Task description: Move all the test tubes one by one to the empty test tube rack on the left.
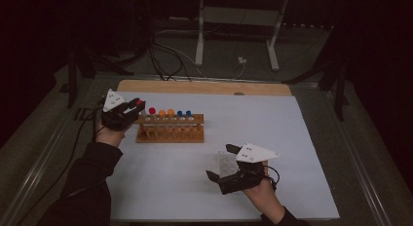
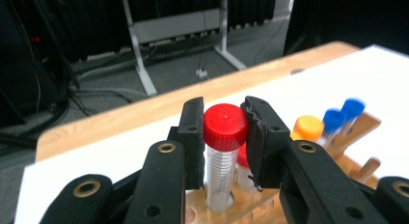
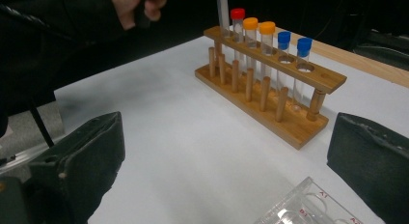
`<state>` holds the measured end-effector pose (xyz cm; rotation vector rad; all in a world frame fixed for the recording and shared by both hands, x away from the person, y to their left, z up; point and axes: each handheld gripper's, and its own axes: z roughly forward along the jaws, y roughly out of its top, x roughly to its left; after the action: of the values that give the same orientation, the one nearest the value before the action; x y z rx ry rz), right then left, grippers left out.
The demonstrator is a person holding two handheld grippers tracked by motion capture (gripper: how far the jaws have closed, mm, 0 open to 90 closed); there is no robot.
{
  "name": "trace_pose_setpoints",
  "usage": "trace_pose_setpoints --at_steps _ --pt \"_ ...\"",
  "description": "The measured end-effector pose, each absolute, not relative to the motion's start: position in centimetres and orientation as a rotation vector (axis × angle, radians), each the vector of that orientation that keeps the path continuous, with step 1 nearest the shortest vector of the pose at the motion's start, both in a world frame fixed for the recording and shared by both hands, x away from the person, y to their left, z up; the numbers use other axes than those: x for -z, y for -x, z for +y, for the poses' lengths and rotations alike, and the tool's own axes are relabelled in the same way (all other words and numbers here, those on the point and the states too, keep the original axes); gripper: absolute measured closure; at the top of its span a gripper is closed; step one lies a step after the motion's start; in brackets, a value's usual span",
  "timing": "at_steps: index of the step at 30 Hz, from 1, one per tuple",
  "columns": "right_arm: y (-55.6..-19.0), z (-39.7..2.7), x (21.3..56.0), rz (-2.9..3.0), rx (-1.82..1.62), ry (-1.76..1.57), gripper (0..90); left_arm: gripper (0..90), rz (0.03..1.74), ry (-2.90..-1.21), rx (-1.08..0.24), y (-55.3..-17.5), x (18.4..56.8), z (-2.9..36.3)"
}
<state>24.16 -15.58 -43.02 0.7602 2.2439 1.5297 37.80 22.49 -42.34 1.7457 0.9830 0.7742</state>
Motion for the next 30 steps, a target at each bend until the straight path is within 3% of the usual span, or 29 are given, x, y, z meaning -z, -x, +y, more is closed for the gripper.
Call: trace_pose_setpoints --at_steps 21,26,30 --pt "-24.1 -15.6 43.0 2.25 -1.533 -0.748 0.0 69.5 1.064 -1.842 -0.661 -38.9 44.6 22.4" --pt "-24.1 -16.0 42.9 2.239 -1.53 -0.749 0.0 39.2 1.033 -1.89 -0.64 -37.7 44.2 22.7" --pt "-24.2 -16.9 42.9 2.219 -1.517 -0.778 0.0 25.6 0.988 -1.904 -0.593 -35.7 43.8 23.3"
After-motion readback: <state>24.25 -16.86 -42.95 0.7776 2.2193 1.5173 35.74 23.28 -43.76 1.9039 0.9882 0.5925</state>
